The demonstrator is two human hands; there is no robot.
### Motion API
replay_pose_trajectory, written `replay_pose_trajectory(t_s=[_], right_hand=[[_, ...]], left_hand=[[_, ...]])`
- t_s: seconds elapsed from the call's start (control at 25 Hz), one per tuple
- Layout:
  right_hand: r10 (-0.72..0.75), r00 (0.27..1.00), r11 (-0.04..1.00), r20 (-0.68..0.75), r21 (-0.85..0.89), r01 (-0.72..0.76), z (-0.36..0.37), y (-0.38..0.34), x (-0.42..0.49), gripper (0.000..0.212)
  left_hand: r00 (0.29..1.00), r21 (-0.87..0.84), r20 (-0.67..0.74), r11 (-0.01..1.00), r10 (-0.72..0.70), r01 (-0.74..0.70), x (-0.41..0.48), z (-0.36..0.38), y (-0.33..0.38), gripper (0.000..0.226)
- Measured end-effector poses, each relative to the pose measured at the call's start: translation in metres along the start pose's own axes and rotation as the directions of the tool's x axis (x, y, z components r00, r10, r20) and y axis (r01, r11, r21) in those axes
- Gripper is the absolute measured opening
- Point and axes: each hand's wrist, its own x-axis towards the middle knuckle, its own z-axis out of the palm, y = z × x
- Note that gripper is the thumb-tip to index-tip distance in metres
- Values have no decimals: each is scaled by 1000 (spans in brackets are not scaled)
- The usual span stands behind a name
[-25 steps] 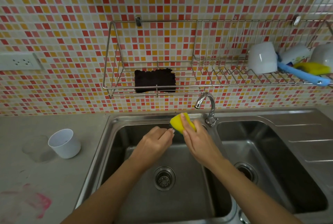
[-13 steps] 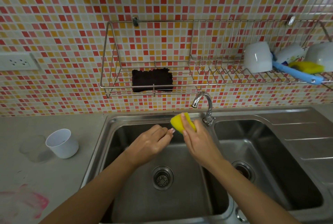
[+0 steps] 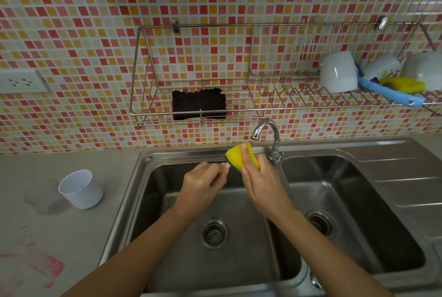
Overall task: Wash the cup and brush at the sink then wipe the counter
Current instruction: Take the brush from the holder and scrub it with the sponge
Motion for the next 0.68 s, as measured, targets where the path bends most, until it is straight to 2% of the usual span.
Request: replay_pose_trajectory(t_s=[0.08,0.16,0.2,0.32,0.44,0.48,0.56,0.64,0.68], right_hand=[[35,999,999,-32,12,-34,-2,-4,3,56],[-12,999,1000,-29,3,13,0,-5,1,55],[-34,999,999,-15,-6,34,1,-3,1,54],[61,997,997,-37,42,-60,-1,-1,3,58],[-44,998,999,-35,17,44,5,0,0,55],[-26,999,999,-33,23,27,5,1,2,56],[63,997,996,-37,60,-60,3,4,5,60],[0,1000,999,-20,53,1,7,5,0,58],[-42,999,997,15,59,41,11,6,-5,58]], left_hand=[[994,-66,-2,991,-113,113,-2,4,4,20],[988,-98,-5,983,-156,155,-3,5,5,21],[987,-105,-12,981,-162,160,-2,4,4,21],[988,-106,-26,983,-152,148,2,2,6,23],[981,-151,-26,971,-190,184,0,3,6,27],[983,-143,-25,974,-180,174,1,3,5,25],[997,-93,-6,992,-82,81,-1,4,2,20],[990,-9,72,993,119,-119,-3,4,-3,15],[956,51,148,964,252,-262,-5,4,-9,12]])
